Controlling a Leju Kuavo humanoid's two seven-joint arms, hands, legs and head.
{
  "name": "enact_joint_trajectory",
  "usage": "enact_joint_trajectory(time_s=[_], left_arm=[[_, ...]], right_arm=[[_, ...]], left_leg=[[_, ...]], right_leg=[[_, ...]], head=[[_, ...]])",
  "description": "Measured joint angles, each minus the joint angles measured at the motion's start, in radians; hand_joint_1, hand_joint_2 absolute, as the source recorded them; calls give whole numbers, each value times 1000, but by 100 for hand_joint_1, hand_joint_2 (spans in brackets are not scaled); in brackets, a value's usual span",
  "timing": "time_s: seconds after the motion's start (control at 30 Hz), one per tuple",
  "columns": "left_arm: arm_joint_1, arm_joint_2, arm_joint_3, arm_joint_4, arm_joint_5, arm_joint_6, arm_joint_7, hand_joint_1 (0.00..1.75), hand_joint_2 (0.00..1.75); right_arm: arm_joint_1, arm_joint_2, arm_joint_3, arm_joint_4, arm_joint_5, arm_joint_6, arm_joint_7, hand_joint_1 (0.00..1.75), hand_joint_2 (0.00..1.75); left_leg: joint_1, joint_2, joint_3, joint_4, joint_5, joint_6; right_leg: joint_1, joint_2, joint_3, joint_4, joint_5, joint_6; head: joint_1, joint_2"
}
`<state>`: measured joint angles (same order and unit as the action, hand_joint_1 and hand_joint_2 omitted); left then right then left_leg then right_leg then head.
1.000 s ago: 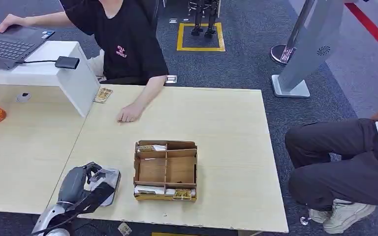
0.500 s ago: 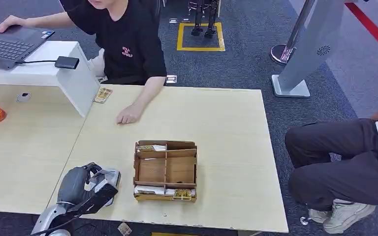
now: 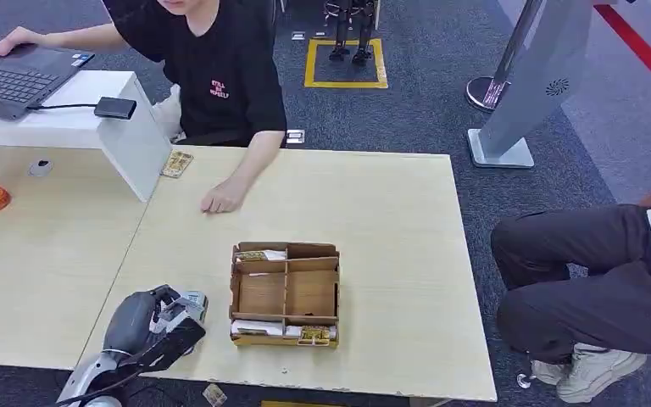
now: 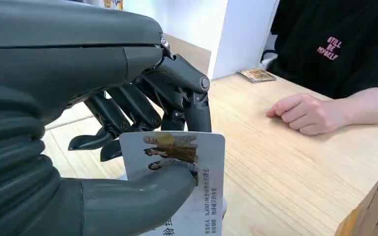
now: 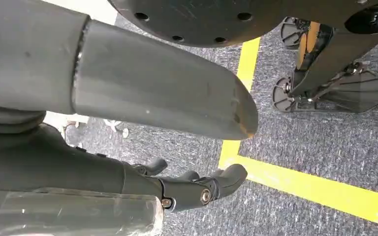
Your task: Pass the card to the sensor for recognition and then transmit it.
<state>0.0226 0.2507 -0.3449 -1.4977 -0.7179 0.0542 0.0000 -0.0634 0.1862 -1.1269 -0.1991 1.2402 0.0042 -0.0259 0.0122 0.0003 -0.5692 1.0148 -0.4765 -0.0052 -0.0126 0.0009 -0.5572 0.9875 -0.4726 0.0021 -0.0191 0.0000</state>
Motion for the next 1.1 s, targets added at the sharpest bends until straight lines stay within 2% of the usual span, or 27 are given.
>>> enact_joint_trajectory(time_s=[0.23,0.63,1.1], left_arm=[[12,-17,-3,7,-28,28,4,175,175],[29,-28,-25,7,-151,93,52,175,175],[32,-37,-48,7,-199,114,66,175,175]], right_arm=[[0,0,0,0,-2,0,0,0,0],[0,0,-1,0,-6,-2,0,0,0],[0,0,-8,0,-7,-3,0,0,0]], left_leg=[[0,0,0,0,0,0],[0,0,0,0,0,0],[0,0,0,0,0,0]], right_leg=[[0,0,0,0,0,0],[0,0,0,0,0,0],[0,0,0,0,0,0]], head=[[0,0],[0,0],[0,0]])
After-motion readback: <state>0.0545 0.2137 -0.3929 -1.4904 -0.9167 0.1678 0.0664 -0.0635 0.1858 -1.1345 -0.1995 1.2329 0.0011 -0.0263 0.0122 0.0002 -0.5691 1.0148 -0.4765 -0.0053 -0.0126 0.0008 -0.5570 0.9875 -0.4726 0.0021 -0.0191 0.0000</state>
